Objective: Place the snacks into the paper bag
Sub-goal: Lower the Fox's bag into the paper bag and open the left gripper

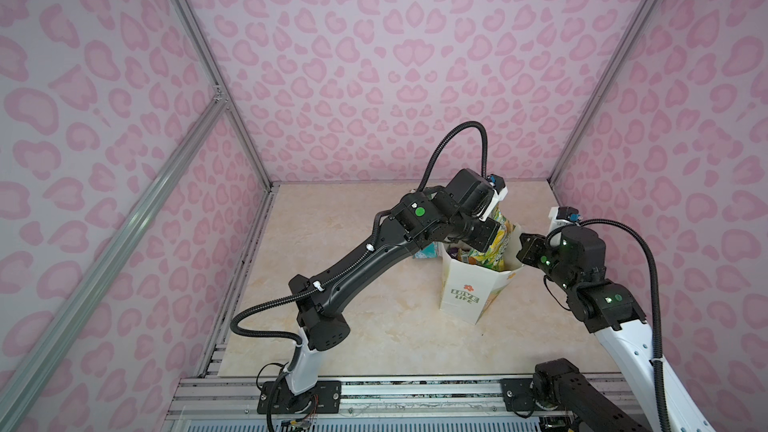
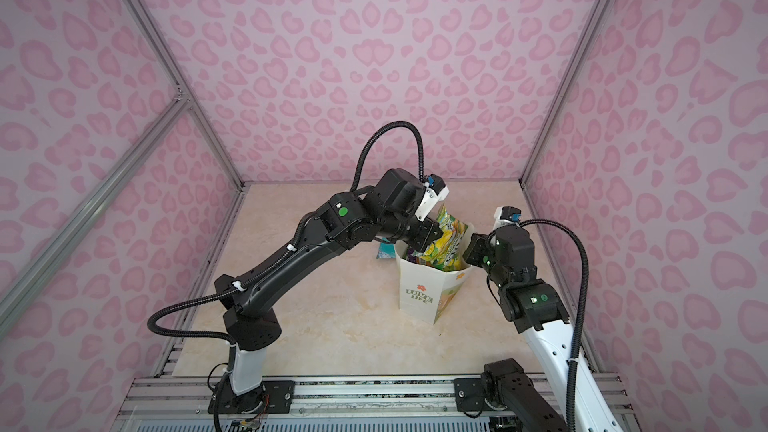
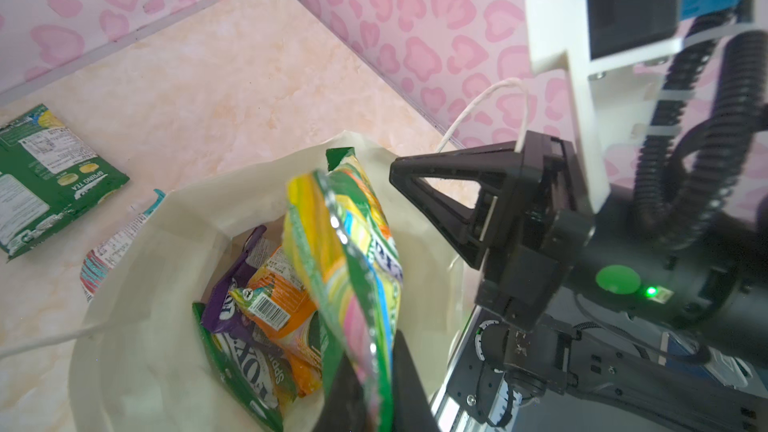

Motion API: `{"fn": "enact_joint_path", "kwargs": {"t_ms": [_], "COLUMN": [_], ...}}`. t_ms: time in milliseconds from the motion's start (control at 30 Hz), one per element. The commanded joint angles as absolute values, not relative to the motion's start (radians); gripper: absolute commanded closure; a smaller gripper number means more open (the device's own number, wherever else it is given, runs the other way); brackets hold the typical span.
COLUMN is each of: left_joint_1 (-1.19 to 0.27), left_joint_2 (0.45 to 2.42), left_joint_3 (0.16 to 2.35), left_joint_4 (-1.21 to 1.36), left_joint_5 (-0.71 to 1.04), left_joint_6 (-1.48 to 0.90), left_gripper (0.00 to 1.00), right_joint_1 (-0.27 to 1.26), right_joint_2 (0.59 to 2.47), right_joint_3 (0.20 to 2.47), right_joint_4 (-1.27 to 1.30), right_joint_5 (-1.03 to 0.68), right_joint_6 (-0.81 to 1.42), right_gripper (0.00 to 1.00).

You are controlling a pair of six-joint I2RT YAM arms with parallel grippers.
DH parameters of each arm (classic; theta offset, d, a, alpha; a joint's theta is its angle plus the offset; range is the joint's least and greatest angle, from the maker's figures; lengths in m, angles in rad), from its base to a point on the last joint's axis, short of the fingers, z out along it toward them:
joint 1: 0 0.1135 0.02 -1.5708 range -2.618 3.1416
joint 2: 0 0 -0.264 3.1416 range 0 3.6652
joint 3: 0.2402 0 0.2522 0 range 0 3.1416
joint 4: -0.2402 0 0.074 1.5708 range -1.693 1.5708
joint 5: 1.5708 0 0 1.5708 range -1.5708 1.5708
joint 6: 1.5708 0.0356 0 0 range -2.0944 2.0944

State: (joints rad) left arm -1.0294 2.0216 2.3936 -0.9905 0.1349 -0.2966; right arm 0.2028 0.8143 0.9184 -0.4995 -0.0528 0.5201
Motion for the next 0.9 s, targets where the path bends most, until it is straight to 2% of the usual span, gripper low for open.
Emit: {"fn": "enact_joint_path", "kwargs": {"t_ms": [0, 867], "left_joint_1": [-1.031, -1.007], "left_joint_2": [2.046, 2.246], "left_joint_3": [2.408, 2.456], "left_joint_4": [-0.997, -1.07], "left_joint_5": [0.166, 0.26], "left_joint_6": [-0.309, -0.292], "left_gripper": [0.97, 0.97], "right_joint_1": [0.204, 0.204], "right_joint_2": [0.818, 0.792], "right_joint_3": [0.907, 0.896], "right_joint_4": [-0.483, -0.492], "right_joint_5": [-0.056, -0.051], "right_joint_6": [0.514, 0.521], "right_gripper": [1.0, 1.0]}}
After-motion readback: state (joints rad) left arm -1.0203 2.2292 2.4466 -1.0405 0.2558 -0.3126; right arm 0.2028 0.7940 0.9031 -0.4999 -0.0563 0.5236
